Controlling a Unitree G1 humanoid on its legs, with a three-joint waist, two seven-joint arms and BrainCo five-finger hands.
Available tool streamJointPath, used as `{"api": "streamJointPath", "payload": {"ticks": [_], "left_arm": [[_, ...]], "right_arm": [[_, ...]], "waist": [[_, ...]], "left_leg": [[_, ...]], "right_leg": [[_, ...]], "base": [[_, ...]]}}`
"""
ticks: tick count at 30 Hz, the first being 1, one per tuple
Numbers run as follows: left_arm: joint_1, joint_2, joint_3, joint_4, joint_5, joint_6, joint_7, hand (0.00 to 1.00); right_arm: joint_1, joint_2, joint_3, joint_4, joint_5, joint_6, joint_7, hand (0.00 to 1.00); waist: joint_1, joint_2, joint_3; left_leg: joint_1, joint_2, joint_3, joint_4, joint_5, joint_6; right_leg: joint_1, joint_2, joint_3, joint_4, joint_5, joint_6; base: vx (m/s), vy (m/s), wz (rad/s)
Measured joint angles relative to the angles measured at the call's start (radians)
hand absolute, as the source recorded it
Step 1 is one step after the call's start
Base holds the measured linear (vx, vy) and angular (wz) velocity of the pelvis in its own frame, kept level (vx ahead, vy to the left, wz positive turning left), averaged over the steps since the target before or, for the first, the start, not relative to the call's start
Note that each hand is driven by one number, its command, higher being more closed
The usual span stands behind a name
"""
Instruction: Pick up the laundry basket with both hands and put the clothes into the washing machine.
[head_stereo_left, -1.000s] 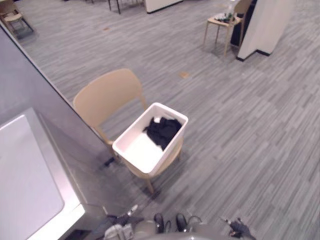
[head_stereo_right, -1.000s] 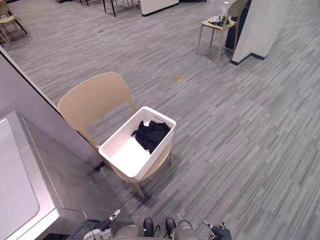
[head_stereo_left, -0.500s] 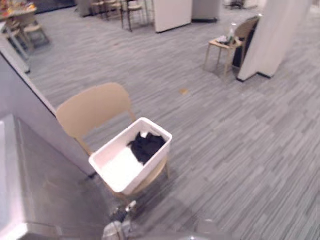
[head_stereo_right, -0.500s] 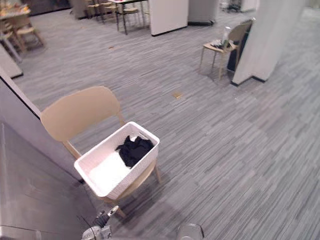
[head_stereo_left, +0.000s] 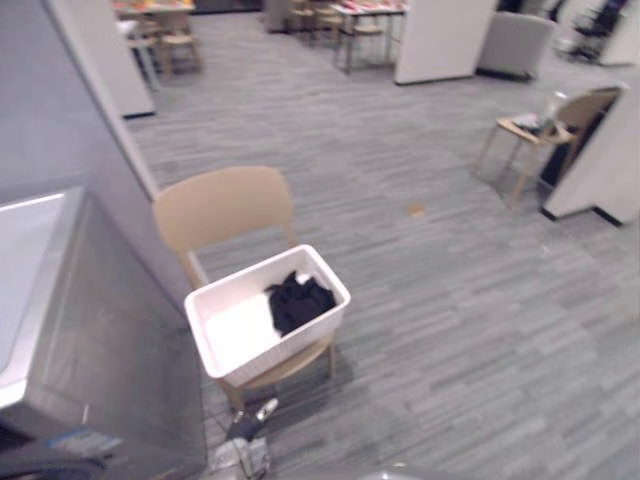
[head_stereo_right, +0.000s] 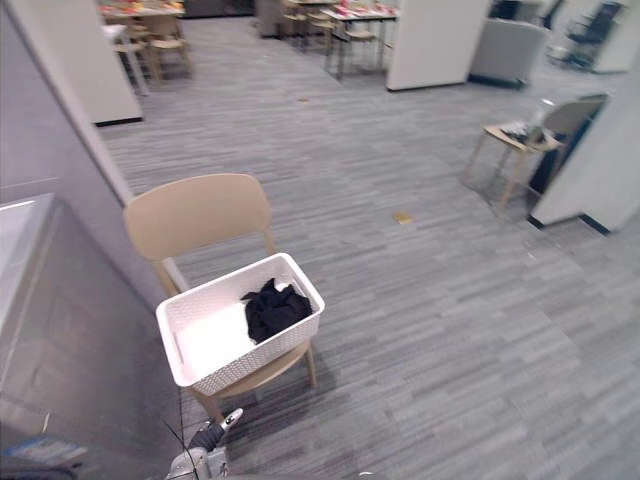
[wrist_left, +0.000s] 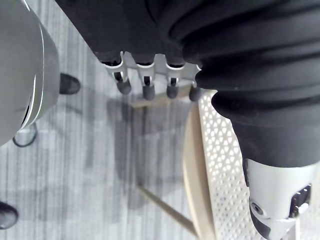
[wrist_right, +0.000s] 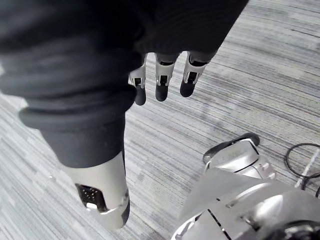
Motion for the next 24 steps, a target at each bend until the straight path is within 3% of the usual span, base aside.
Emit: {"api": "streamJointPath", "payload": {"ticks": [2, 4, 6, 8, 12, 16, 19, 20, 21, 22, 23, 24], "left_arm": [[-0.001, 0.000, -0.001, 0.002, 0.000, 0.003, -0.004, 0.00], [-0.002, 0.011, -0.001, 0.000, 0.001, 0.003, -0.006, 0.00], [0.008, 0.023, 0.004, 0.001, 0.001, 0.004, -0.011, 0.00], [0.016, 0.029, 0.004, 0.008, 0.001, 0.005, -0.015, 0.00], [0.016, 0.047, 0.005, 0.043, 0.002, 0.006, -0.016, 0.00], [0.005, 0.058, -0.006, 0.047, 0.002, 0.011, -0.019, 0.00], [0.001, 0.077, -0.019, 0.047, 0.003, 0.011, -0.020, 0.00], [0.001, 0.083, -0.037, 0.047, 0.003, 0.011, -0.019, 0.00], [0.001, 0.081, -0.048, 0.048, 0.005, 0.011, -0.019, 0.00], [-0.001, 0.072, -0.064, 0.049, 0.009, 0.012, -0.019, 0.00], [-0.004, 0.085, -0.088, 0.049, 0.015, 0.011, -0.020, 0.00], [-0.006, 0.087, -0.092, 0.048, 0.025, 0.012, -0.021, 0.00]], "right_arm": [[-0.005, -0.003, -0.003, 0.000, 0.012, -0.003, 0.000, 0.00], [-0.011, -0.005, -0.006, 0.000, 0.016, -0.003, 0.000, 0.00], [-0.028, -0.019, -0.008, -0.002, 0.035, -0.004, 0.001, 0.00], [-0.048, -0.014, -0.007, -0.001, 0.035, -0.004, 0.002, 0.00], [-0.105, -0.002, -0.005, -0.002, 0.035, -0.006, 0.004, 0.00], [-0.117, 0.007, 0.017, -0.003, 0.033, -0.004, 0.019, 0.00], [-0.120, 0.004, 0.042, -0.003, 0.032, -0.004, 0.022, 0.00], [-0.109, 0.001, 0.043, -0.005, 0.032, -0.004, 0.022, 0.00], [-0.107, -0.002, 0.044, -0.008, 0.032, -0.003, 0.022, 0.00], [-0.108, -0.001, 0.053, -0.020, 0.033, -0.003, 0.023, 0.00], [-0.106, 0.012, 0.074, -0.031, 0.033, -0.003, 0.023, 0.00], [-0.099, 0.026, 0.084, -0.035, 0.033, -0.003, 0.026, 0.00]], "waist": [[0.001, 0.013, -0.001], [0.003, 0.012, 0.000], [0.015, 0.009, 0.001], [0.007, 0.007, 0.005], [0.019, 0.001, 0.017], [0.026, -0.024, 0.037], [0.023, -0.056, 0.046], [0.022, -0.067, 0.044], [0.022, -0.060, 0.050], [0.015, -0.053, 0.054], [0.003, -0.057, 0.061], [0.002, -0.055, 0.069]], "left_leg": [[-0.042, -0.011, 0.006, -0.004, -0.005, 0.022], [-0.087, -0.065, -0.035, 0.011, -0.011, 0.033], [-0.081, -0.138, -0.077, -0.077, 0.032, 0.083], [-0.061, -0.169, -0.105, -0.141, 0.068, 0.085], [-0.045, -0.214, -0.139, -0.293, 0.151, 0.094], [-0.026, -0.248, -0.138, -0.318, 0.161, 0.098], [-0.022, -0.292, -0.118, -0.317, 0.127, 0.128], [-0.016, -0.320, -0.121, -0.318, 0.104, 0.149], [-0.009, -0.322, -0.125, -0.317, 0.100, 0.146], [-0.002, -0.321, -0.131, -0.313, 0.096, 0.144], [0.016, -0.319, -0.142, -0.310, 0.087, 0.147], [0.040, -0.307, -0.150, -0.310, 0.080, 0.158]], "right_leg": [[0.025, 0.000, -0.083, -0.004, -0.035, 0.025], [0.026, 0.018, -0.047, -0.004, -0.059, 0.027], [0.027, -0.006, -0.010, 0.026, -0.041, -0.001], [0.024, -0.006, 0.085, 0.022, -0.032, -0.005], [0.032, -0.020, 0.094, -0.062, -0.031, 0.000], [0.055, -0.050, 0.102, -0.097, -0.025, 0.015], [0.063, -0.095, 0.102, -0.109, -0.031, 0.046], [0.063, -0.123, 0.110, -0.074, -0.034, 0.062], [0.031, -0.128, 0.136, -0.004, -0.033, 0.061], [-0.043, -0.129, 0.191, 0.146, -0.015, 0.035], [-0.136, -0.119, 0.259, 0.332, 0.046, -0.008], [-0.179, -0.105, 0.306, 0.445, 0.089, -0.026]], "base": [[-0.12, -0.062, 1.54], [-0.06, -0.035, 1.46], [0.04, 0.047, 0.95], [0.09, 0.138, 0.74], [0.02, 0.083, 0.33], [0.04, 0.057, -0.01], [0.08, 0.090, -0.02], [0.13, 0.111, -0.08], [0.17, 0.126, -0.03], [0.20, 0.133, 0.11], [0.23, 0.114, 0.24], [0.20, 0.041, 0.18]]}}
